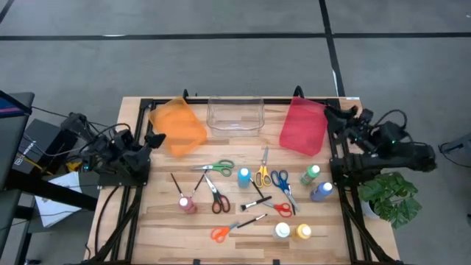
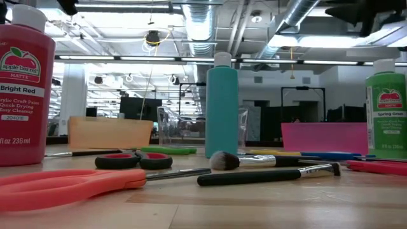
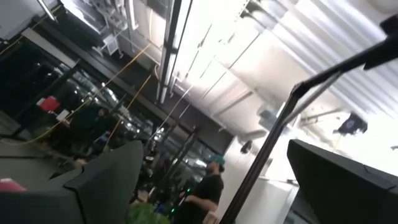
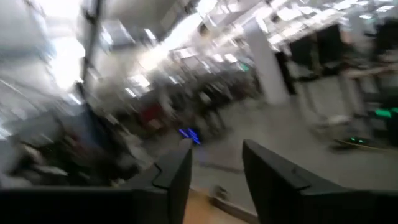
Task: Pick & Place Paint Supplies
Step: Put the light blue paint bottle into the orange bin
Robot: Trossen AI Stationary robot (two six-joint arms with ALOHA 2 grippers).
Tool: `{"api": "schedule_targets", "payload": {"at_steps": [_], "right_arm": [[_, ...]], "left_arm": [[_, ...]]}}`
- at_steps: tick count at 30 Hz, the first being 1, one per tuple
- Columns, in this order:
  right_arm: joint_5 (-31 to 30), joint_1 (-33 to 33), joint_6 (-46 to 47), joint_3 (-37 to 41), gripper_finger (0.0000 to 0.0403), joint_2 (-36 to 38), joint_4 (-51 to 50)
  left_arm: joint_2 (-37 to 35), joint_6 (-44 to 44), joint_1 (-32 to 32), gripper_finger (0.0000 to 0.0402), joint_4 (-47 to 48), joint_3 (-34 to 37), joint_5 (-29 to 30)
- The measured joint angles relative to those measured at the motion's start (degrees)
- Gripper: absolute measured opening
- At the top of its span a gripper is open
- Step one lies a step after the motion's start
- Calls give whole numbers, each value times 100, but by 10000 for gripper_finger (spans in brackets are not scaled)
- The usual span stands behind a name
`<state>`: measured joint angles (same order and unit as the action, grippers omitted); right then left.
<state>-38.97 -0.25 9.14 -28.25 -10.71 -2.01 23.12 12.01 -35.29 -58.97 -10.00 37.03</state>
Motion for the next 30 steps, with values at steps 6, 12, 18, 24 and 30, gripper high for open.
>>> {"api": "schedule_targets", "payload": {"at_steps": [6,12,18,24,30], "right_arm": [[-549,4,117,-1727,224,-1454,-2128],[-484,0,-63,-2459,241,-2293,-2455],[-460,0,-45,-2511,235,-2465,-2454],[-444,0,276,-2487,233,-2447,-2475],[-384,0,352,-2483,233,-2449,-2478]], "left_arm": [[352,23,0,397,-465,0,29],[480,321,0,397,-715,0,49],[487,328,0,397,-981,0,49],[487,499,0,397,-976,0,48],[486,499,0,397,-1060,-6,853]]}}
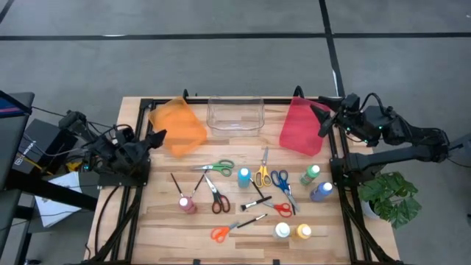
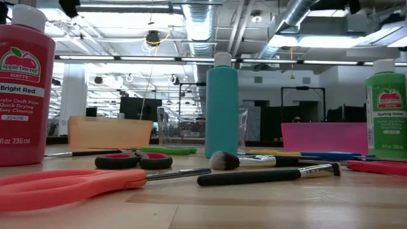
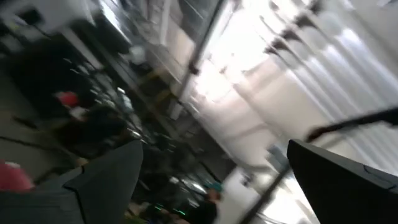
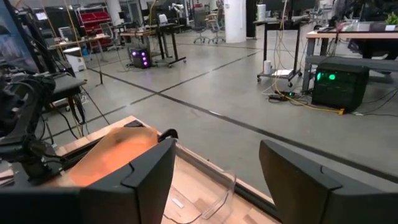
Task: Pick & Place Paint Supplies
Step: Put the light blue paint bottle into the orange bin
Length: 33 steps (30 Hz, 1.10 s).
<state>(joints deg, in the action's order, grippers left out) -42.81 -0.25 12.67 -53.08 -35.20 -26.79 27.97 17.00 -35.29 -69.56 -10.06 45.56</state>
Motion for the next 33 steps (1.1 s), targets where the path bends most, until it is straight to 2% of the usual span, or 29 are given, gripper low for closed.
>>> {"api": "schedule_targets", "payload": {"at_steps": [4,8,17,20,24,26,28,31,33], "right_arm": [[200,0,-2,0,233,2,0],[239,0,69,0,233,2,-10],[239,0,85,2,233,0,-41],[239,0,85,2,233,2,-39],[248,0,85,2,233,2,-19],[248,0,85,2,233,2,-19],[248,0,85,2,233,2,-17],[250,-21,87,2,233,2,-17],[250,-70,90,2,233,1,-17]], "left_arm": [[-1,-703,2,397,3,-152,187],[-1,-861,2,397,6,-228,461],[94,23,2,397,793,-228,926],[143,143,82,397,764,-281,336],[124,-161,389,385,961,-848,-970],[124,-430,544,373,1618,-1370,-1475],[127,-586,702,360,2899,-2016,-1671],[171,-624,965,339,5453,-3135,-1663],[266,-628,1149,321,6813,-3826,-1499]]}}
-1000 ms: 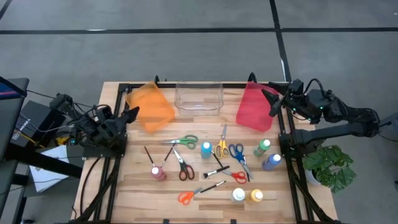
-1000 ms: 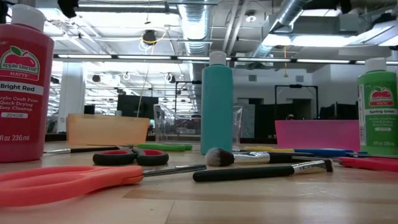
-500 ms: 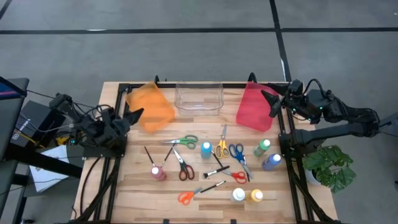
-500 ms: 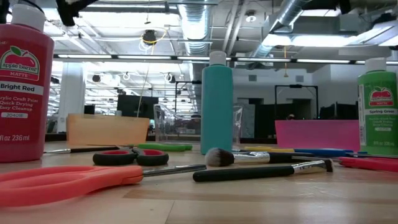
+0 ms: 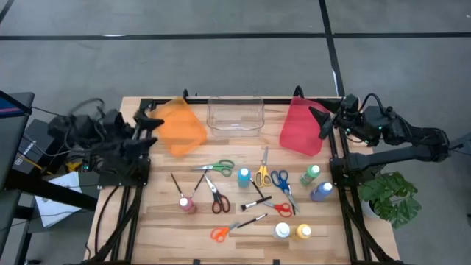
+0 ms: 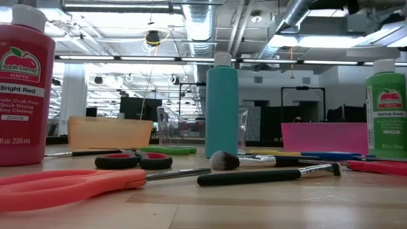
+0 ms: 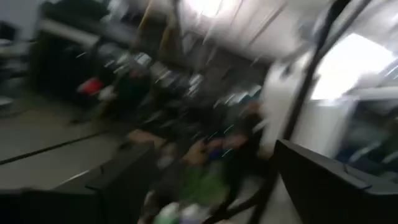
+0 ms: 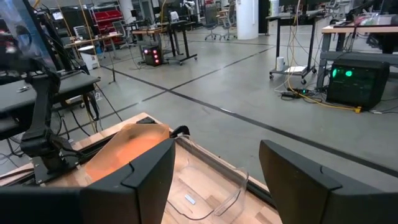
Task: Pick & Place Paint Supplies
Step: Put the light blue paint bottle into the orange bin
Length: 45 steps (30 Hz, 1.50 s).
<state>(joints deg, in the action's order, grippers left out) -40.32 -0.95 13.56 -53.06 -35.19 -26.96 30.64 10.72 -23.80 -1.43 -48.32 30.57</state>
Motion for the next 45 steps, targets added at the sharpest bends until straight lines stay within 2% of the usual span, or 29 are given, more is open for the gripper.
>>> {"api": "schedule_targets", "payload": {"at_steps": [3,7,10,13,16,19,22,33,39,43,45], "right_arm": [[2,-85,0,0,233,1,0],[1,-192,0,0,233,1,0],[2,-252,0,0,233,1,0],[2,-284,0,0,233,-1,0],[2,-277,0,0,233,0,-2],[2,-277,0,0,233,1,-2],[2,-277,0,2,233,-1,-2],[2,-277,-4,2,233,-1,-7],[2,-277,-5,2,233,1,-100],[2,-277,-25,2,233,-1,-163],[2,-277,-47,2,233,1,-189]], "left_arm": [[37,-68,215,288,1129,-768,265],[-337,-494,274,226,1711,-1195,396],[-884,-569,274,170,2009,-1085,691],[-1394,-587,273,114,2055,-801,737],[-1839,-603,274,61,2151,-532,633],[-2209,-577,272,14,2164,-191,225],[-2505,-406,272,7,2160,219,43],[-3051,934,268,1,1777,2367,212],[-2679,1235,268,2,1262,3249,406],[-2190,1355,268,2,-141,3663,551],[-1858,1122,273,2,-619,3788,563]]}}
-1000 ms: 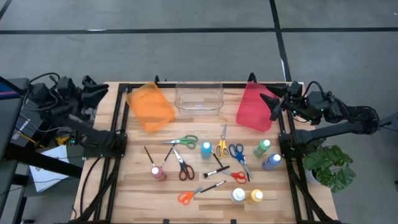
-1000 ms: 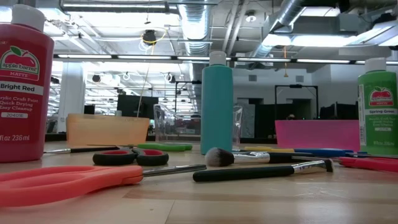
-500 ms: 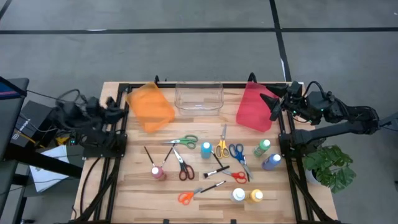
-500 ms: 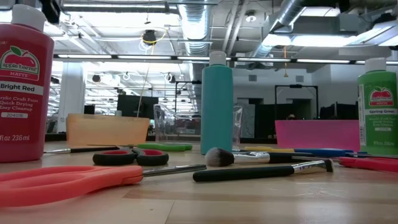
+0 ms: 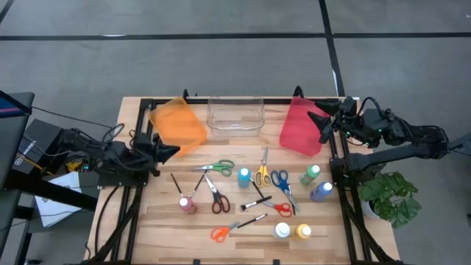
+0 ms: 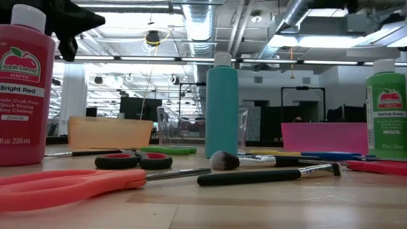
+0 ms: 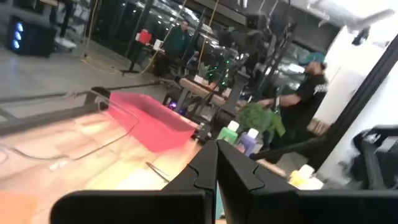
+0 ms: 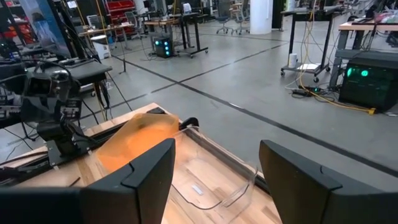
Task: Pick & Place Paint Supplies
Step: Put the light blue paint bottle into the orange bin
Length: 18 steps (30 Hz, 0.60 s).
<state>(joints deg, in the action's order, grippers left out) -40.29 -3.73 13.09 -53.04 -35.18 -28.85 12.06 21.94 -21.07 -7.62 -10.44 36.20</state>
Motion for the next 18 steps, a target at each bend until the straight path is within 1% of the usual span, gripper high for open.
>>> {"api": "schedule_targets", "payload": {"at_steps": [4,7,8,10,12,14,15,16,18], "right_arm": [[5,0,-6,0,233,3,-110],[86,0,-45,2,233,85,-212],[179,0,-98,4,233,129,-220],[371,0,-151,4,233,254,-210],[504,0,-155,4,233,394,-218],[583,0,-194,4,233,541,-216],[597,0,-200,4,233,608,-226],[599,0,-200,4,233,673,-228],[599,0,-200,4,233,823,-224]], "left_arm": [[495,-610,13,1,-651,-86,31],[489,-1312,89,1,-876,-655,-36],[403,-1567,123,1,-733,-985,-123],[193,-1911,152,1,172,-1787,-319],[33,-1974,153,1,1322,-2652,-375],[-111,-1855,152,1,2223,-3237,-547],[-194,-1858,154,1,2370,-3376,-707],[-296,-1932,152,1,2318,-3415,-937],[-568,-2144,152,0,2082,-3320,-1483]]}}
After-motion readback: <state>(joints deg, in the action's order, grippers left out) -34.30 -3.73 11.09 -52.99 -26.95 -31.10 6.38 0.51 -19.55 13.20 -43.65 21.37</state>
